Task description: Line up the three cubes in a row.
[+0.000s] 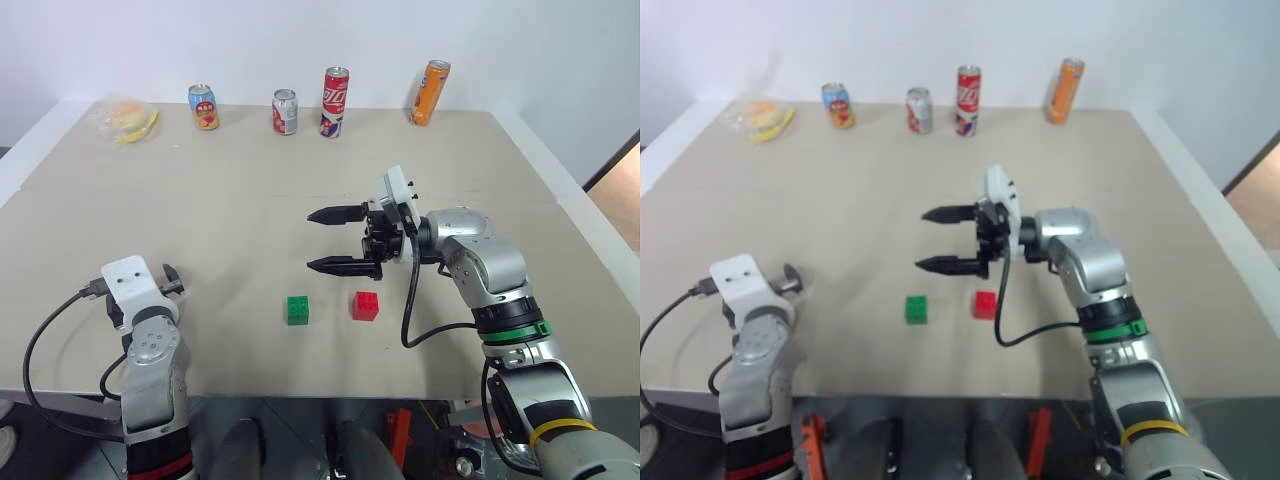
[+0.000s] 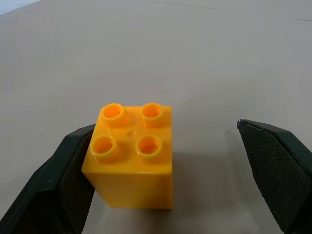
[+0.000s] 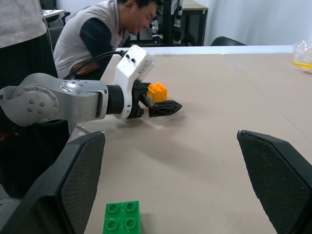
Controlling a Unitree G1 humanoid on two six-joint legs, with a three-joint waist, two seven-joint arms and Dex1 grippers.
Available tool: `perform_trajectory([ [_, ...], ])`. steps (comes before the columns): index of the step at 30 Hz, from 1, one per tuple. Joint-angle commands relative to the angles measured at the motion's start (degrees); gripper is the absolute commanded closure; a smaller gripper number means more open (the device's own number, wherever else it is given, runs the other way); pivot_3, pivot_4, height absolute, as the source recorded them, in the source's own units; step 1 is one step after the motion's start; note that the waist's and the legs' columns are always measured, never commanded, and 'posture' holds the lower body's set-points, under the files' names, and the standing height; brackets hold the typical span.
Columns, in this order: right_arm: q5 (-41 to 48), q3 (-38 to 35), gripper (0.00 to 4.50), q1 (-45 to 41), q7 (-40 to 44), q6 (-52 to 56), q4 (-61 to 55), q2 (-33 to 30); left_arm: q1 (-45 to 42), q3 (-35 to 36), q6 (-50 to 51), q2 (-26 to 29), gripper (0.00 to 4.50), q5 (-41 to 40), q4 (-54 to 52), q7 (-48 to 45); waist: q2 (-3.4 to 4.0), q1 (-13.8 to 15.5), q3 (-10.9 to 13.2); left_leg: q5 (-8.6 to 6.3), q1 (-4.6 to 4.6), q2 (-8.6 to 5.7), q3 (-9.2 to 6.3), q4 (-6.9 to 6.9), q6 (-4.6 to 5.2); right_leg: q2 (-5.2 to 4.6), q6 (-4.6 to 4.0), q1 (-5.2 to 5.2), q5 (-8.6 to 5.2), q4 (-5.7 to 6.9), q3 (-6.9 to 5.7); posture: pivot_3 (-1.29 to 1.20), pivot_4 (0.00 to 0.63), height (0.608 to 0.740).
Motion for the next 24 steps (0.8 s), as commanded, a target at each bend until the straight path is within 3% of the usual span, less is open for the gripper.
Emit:
perform_trajectory([
  [1,0.6,-1.5,0.0,-1.5,0.0,-0.9,-1.1,0.1,0.7,0.4,-0.7,0.4,0.05,-0.3,-2.8,-0.4,0.0,0.0,0.0,0.0,0.0,0.0,0.0,0.0,0.0,0.0,-0.01,0.0,-0.01,0.0,0.0,0.0,0.15,0.74],
  [15,0.7,-1.6,0.0,-1.5,-0.1,-1.1,-0.7,0.6,4.9,2.7,-4.4,5.1,0.05,-3.7,-5.2,-6.9,0.0,0.0,0.0,0.0,-0.01,0.01,0.06,-0.02,0.0,-0.05,-0.08,-0.04,-0.04,0.0,0.0,0.0,0.15,0.74],
  [18,0.7,-1.7,0.0,-1.3,-0.3,-1.0,-0.9,0.7,5.1,2.7,-4.6,4.3,0.88,-3.8,-4.5,-6.1,0.0,0.0,0.0,0.0,-0.01,0.01,0.06,-0.03,0.0,-0.05,-0.08,-0.05,-0.04,-0.01,0.0,0.0,0.15,0.74],
  [24,0.6,-1.7,0.0,-1.4,-0.3,-0.9,-0.9,0.4,4.9,2.5,-4.3,4.6,2.94,-3.7,-3.7,-6.1,0.0,0.0,0.0,0.0,-0.01,0.03,0.06,-0.05,0.0,-0.03,-0.09,-0.07,-0.04,0.0,0.0,0.0,0.15,0.74],
])
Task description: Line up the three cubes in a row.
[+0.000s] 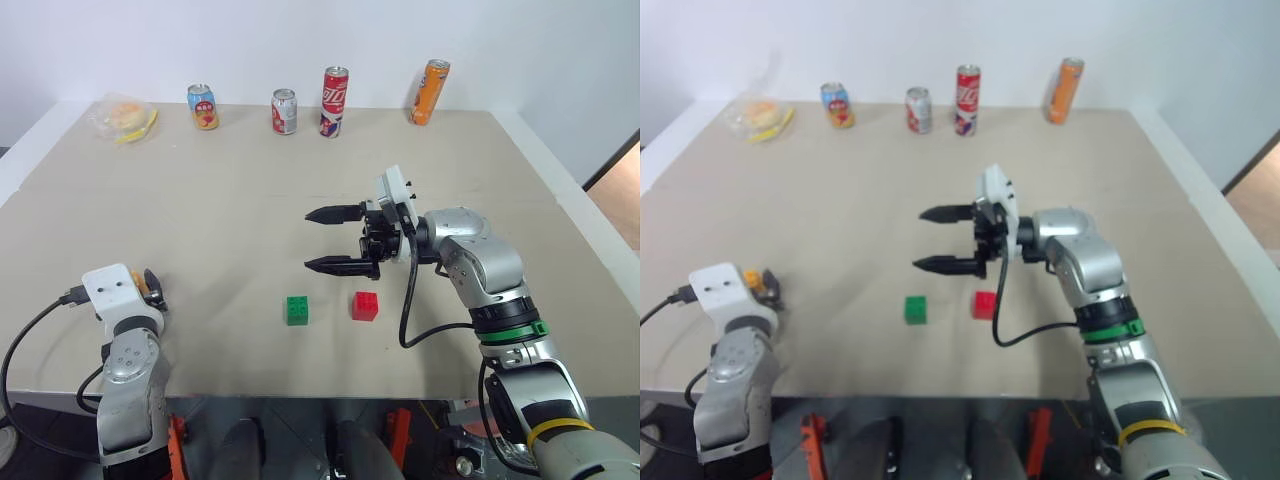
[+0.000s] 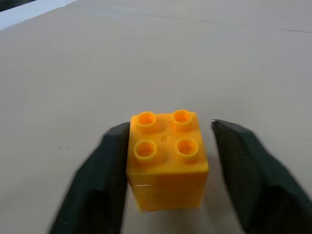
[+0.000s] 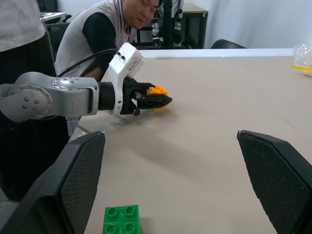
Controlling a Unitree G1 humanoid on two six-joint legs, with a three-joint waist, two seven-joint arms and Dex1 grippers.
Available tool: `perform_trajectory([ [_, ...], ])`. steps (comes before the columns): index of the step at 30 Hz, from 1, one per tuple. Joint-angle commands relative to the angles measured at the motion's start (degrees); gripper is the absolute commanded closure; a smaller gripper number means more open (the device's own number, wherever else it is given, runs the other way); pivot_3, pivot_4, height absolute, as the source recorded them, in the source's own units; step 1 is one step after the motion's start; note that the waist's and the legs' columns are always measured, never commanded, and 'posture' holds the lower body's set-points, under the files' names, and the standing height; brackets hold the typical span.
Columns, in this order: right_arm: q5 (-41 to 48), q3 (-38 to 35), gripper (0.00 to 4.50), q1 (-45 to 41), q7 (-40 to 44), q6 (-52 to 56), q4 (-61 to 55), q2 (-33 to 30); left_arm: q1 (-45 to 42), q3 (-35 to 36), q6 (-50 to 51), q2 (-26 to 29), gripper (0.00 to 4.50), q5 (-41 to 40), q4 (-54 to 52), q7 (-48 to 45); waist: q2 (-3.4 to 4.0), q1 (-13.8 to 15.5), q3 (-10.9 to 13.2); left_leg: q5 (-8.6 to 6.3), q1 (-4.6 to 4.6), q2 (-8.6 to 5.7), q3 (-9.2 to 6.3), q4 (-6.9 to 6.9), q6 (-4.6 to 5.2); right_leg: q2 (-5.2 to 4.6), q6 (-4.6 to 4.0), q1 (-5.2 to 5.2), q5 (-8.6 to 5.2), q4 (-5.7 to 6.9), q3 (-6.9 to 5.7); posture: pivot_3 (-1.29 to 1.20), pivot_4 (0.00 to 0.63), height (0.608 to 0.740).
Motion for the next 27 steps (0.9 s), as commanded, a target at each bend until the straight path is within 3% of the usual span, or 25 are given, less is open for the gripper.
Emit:
perform_trajectory([
  [1,0.6,-1.8,0.0,-1.4,-0.1,-0.6,-0.9,-0.2,-0.3,0.4,-0.9,0.7,3.17,0.1,-0.6,0.2,0.0,0.0,0.0,0.0,0.0,0.0,0.0,0.0,0.0,0.0,0.0,0.0,0.0,0.0,0.0,0.0,0.15,0.74],
  [6,0.5,-2.2,0.0,-2.3,-0.1,-0.8,0.0,-0.4,-1.4,0.5,-0.6,1.7,3.15,-1.1,1.0,-1.4,0.0,0.0,0.0,0.0,0.01,0.0,0.0,0.01,0.0,0.0,0.0,0.0,0.0,0.0,0.0,0.0,0.15,0.74],
  [9,1.4,-3.1,0.0,-2.7,0.7,-0.5,-0.2,-1.3,-2.4,-1.5,-2.0,4.0,3.15,-4.8,1.4,-8.3,0.0,0.0,0.0,0.0,0.01,0.0,0.0,0.01,0.0,0.01,0.0,0.0,0.01,0.0,0.0,0.0,0.15,0.74],
  [15,8.3,-4.5,0.0,-0.3,6.6,7.7,-8.5,-7.4,-4.1,-9.6,-6.8,19.7,3.15,-17.6,0.9,-41.9,0.0,0.2,0.0,0.0,-0.18,-0.01,0.02,-0.02,-0.02,-0.04,-0.06,-0.17,-0.02,0.0,0.0,0.0,0.15,0.74],
  [19,9.1,-4.4,0.0,3.2,6.2,8.9,-13.4,-10.1,-6.4,-13.0,-10.1,32.2,3.15,-23.7,7.1,-66.2,-0.01,-0.2,0.0,-0.07,-0.12,0.04,0.12,-0.12,-0.1,-0.06,-0.16,-0.23,-0.12,-0.01,-0.01,0.0,0.15,0.74],
  [23,9.7,-5.4,0.0,5.4,3.5,9.5,-16.6,-10.5,-10.1,-15.9,-13.9,38.0,3.15,-23.9,14.8,-78.5,0.05,-0.2,0.0,-0.08,-0.1,0.19,0.13,-0.17,-0.1,0.09,-0.27,-0.33,-0.14,0.02,-0.03,0.0,0.15,0.74],
  [27,10.3,-6.4,0.0,8.3,1.0,10.3,-20.5,-11.6,-14.9,-18.9,-17.9,40.1,3.15,-22.5,23.1,-87.9,0.05,0.0,0.0,-0.08,-0.12,0.26,0.13,-0.15,-0.1,0.14,-0.28,-0.33,-0.13,0.02,-0.03,0.0,0.15,0.74],
])
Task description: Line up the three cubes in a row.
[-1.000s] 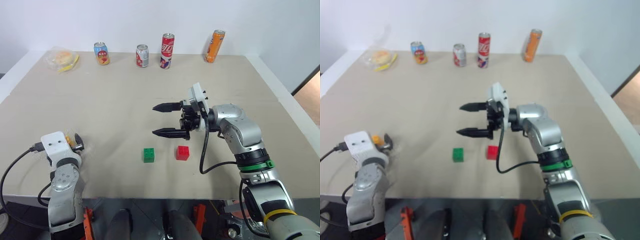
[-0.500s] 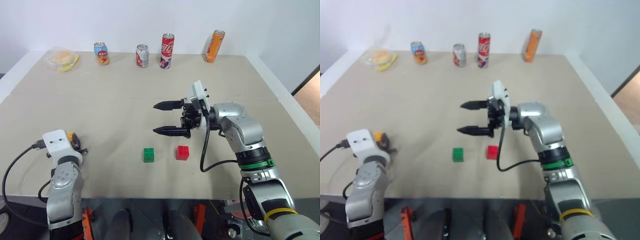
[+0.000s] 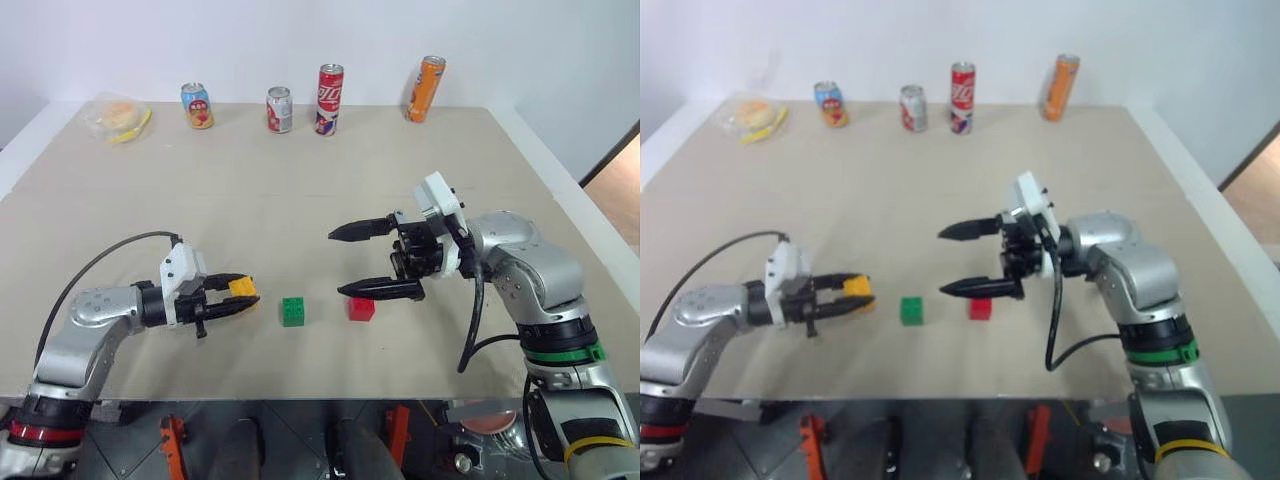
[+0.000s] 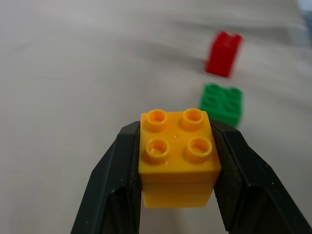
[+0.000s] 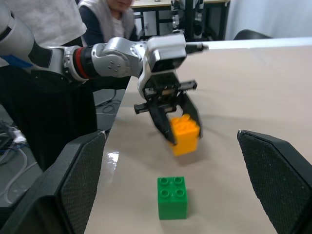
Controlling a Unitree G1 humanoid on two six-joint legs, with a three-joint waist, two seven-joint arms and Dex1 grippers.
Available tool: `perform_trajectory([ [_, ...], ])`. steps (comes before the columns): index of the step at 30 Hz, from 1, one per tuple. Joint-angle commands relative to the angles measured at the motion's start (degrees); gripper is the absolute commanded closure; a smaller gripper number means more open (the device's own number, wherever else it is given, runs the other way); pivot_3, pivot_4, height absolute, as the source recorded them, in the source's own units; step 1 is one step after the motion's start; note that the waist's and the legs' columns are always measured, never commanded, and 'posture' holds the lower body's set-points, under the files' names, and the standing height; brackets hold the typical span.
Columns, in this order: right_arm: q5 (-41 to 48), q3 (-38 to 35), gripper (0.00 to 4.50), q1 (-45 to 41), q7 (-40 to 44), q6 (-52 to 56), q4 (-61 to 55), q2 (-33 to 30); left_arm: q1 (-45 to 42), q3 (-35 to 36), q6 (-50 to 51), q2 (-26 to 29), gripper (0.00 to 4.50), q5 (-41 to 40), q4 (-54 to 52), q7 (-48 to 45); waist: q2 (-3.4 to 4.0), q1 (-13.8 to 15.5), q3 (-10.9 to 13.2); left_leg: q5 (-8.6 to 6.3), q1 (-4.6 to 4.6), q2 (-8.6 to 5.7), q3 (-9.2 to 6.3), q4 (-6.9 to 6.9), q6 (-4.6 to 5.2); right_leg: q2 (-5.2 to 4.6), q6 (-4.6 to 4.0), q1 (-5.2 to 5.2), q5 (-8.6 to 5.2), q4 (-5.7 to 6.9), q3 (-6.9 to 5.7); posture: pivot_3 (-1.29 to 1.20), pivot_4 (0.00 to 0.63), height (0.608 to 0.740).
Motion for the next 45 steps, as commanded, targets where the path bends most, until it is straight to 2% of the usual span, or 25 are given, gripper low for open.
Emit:
perform_trajectory([
  [1,1.9,-2.6,0.0,2.0,-2.2,0.9,-5.3,-1.5,-4.0,-2.4,-4.7,1.8,3.15,1.0,6.2,-8.5,0.0,0.1,0.0,0.0,-0.02,0.0,0.0,0.01,0.0,0.0,0.0,0.0,0.0,0.0,0.0,0.0,0.15,0.74],
  [6,3.1,-3.6,0.0,5.4,-3.9,2.4,-9.0,-3.8,-6.9,-5.1,-9.8,1.3,3.15,3.0,12.6,-14.6,0.0,0.2,0.0,0.0,-0.05,-0.02,0.04,0.01,-0.01,-0.04,0.02,0.0,-0.02,-0.01,0.02,0.0,0.15,0.74],
  [14,1.5,-3.8,0.0,7.1,-6.5,0.3,-7.8,-4.2,-8.7,-4.7,-15.8,0.7,3.15,4.9,19.8,-16.3,0.0,0.1,0.0,0.0,-0.03,0.2,0.02,0.06,0.0,0.17,-0.04,-0.02,0.04,0.0,0.01,0.0,0.15,0.74],
  [29,0.9,-2.5,0.0,5.8,-6.1,-0.7,-6.4,-3.7,-7.9,-5.2,-18.3,1.3,3.15,5.6,22.4,-16.8,0.0,0.1,0.0,0.0,0.06,0.36,0.03,0.06,0.0,0.36,-0.19,-0.02,0.12,0.04,0.02,0.0,0.15,0.74],
  [31,0.9,-2.4,0.0,5.8,-6.1,-0.7,-6.4,-3.6,-8.0,-5.3,-18.4,1.4,2.07,5.8,22.5,-17.0,0.0,0.1,0.0,0.0,0.07,0.37,0.03,0.06,0.0,0.36,-0.19,-0.02,0.12,0.05,0.03,0.0,0.15,0.74],
  [35,0.9,-2.4,0.0,5.6,-6.1,-0.8,-6.3,-3.5,-8.2,-5.3,-18.7,1.1,0.76,6.3,22.9,-17.1,0.0,0.1,0.0,0.0,0.04,0.37,0.03,0.06,0.0,0.37,-0.19,-0.02,0.12,0.05,0.03,0.0,0.15,0.74],
  [36,0.9,-2.4,0.0,5.5,-6.1,-0.8,-6.3,-3.5,-8.4,-5.2,-18.7,1.0,0.26,6.4,22.9,-17.1,0.0,0.1,0.0,0.0,0.04,0.36,0.03,0.06,0.0,0.36,-0.19,-0.02,0.12,0.05,0.03,0.0,0.15,0.74],
  [37,0.9,-2.4,0.0,5.5,-6.1,-0.8,-6.2,-3.4,-8.5,-5.2,-18.7,1.0,0.03,6.4,23.0,-17.1,0.0,0.1,0.0,0.0,0.04,0.36,0.04,0.06,0.0,0.36,-0.19,-0.02,0.12,0.05,0.04,0.0,0.15,0.74],
  [45,1.2,-2.5,0.0,4.8,-5.6,-0.9,-5.4,-3.1,-9.8,-3.6,-15.8,1.3,0.01,4.1,20.1,-17.1,0.0,0.1,0.0,0.0,0.04,0.36,0.04,0.07,0.0,0.38,-0.19,-0.02,0.12,0.05,0.04,0.0,0.15,0.74],
])
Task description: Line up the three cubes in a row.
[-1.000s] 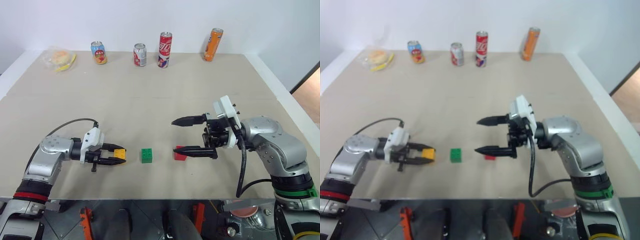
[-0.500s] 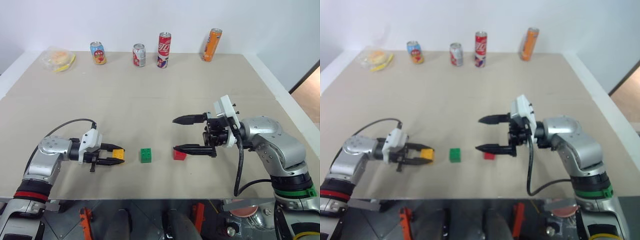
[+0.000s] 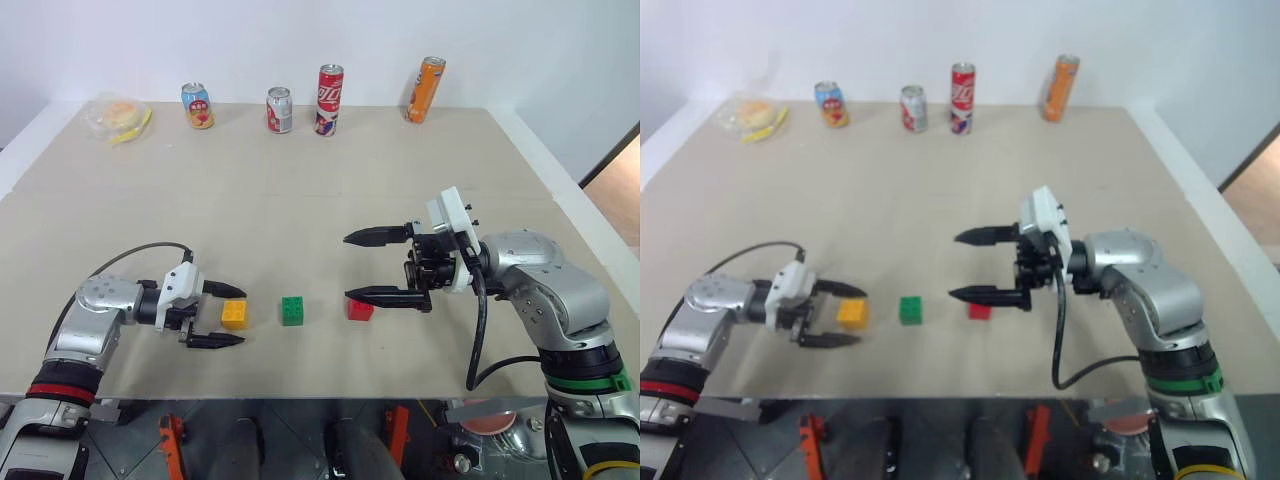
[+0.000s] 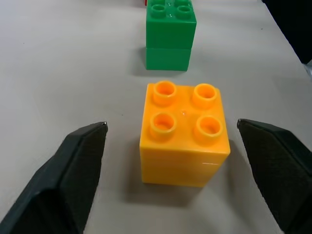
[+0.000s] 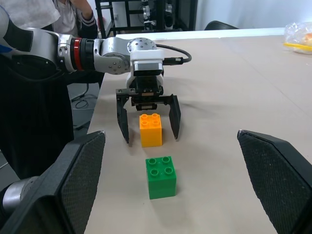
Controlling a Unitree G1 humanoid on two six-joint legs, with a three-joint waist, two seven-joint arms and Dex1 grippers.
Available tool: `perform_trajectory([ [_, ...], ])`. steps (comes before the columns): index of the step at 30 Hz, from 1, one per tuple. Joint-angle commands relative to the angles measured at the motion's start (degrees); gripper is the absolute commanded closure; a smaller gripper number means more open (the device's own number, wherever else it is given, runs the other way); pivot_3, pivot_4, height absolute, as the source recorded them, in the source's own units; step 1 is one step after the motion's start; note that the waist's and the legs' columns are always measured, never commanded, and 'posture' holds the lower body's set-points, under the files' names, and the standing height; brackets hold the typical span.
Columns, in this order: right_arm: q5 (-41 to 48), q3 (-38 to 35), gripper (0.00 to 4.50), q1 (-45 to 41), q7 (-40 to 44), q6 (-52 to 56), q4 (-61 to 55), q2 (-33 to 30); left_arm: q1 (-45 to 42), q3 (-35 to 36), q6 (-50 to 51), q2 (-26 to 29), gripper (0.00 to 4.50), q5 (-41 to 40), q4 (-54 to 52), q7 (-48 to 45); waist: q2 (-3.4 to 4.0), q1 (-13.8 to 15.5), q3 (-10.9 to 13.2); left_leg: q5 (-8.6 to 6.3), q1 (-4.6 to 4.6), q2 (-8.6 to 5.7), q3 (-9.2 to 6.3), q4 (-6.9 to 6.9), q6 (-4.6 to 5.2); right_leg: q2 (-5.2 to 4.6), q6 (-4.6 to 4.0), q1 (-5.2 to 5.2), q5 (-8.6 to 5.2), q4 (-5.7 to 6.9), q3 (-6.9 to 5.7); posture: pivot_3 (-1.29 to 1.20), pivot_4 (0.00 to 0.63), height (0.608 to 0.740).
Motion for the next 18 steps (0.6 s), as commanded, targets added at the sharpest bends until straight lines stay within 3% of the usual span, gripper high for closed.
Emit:
perform_trajectory([
  [1,1.0,-0.9,0.0,-1.6,0.6,-0.3,0.0,0.0,-2.1,2.8,5.0,1.3,0.01,-4.1,-5.5,0.3,0.0,0.0,0.0,0.0,0.0,0.0,0.0,0.0,0.0,0.0,0.0,0.0,0.0,0.0,0.0,0.0,0.15,0.74],
  [5,4.6,-3.4,0.0,-1.9,0.2,2.2,0.2,0.0,-4.4,7.0,18.8,2.4,0.01,-11.1,-13.4,6.1,0.0,0.0,0.0,0.0,-0.04,0.0,-0.02,0.04,0.0,0.01,0.04,0.0,0.01,0.0,0.0,0.0,0.15,0.74],
  [8,8.6,-7.2,0.0,-0.9,-3.7,5.0,-0.4,0.7,-6.4,13.5,31.4,0.5,0.01,-18.1,-19.4,19.9,0.0,0.0,0.0,0.0,-0.04,0.0,-0.04,0.05,0.0,0.03,0.18,0.01,0.1,0.03,0.01,0.0,0.15,0.74],
  [11,9.6,-11.2,0.0,1.6,-11.6,5.2,-1.3,3.7,-4.4,19.0,36.2,-5.3,0.01,-17.1,-26.8,39.5,-0.02,0.0,0.0,0.0,0.07,-0.01,-0.04,0.06,0.0,0.02,0.42,0.15,0.14,0.03,0.04,0.0,0.15,0.74],
  [14,4.6,-13.2,0.0,4.8,-24.6,1.2,-1.6,10.4,0.4,22.6,35.0,-16.0,0.01,-11.3,-34.6,60.6,-0.05,-0.1,-0.1,0.0,0.16,-0.02,-0.01,0.0,0.0,0.03,0.48,0.2,0.16,0.01,0.15,0.0,0.15,0.74],
  [18,-5.8,-12.7,0.0,9.0,-39.4,-5.5,0.4,18.1,6.2,23.7,31.6,-27.4,0.01,-1.5,-40.4,80.9,-0.07,0.0,-0.1,0.0,0.12,-0.03,0.01,0.12,-0.05,0.11,0.52,0.12,0.22,0.19,0.34,0.0,0.15,0.74],
])
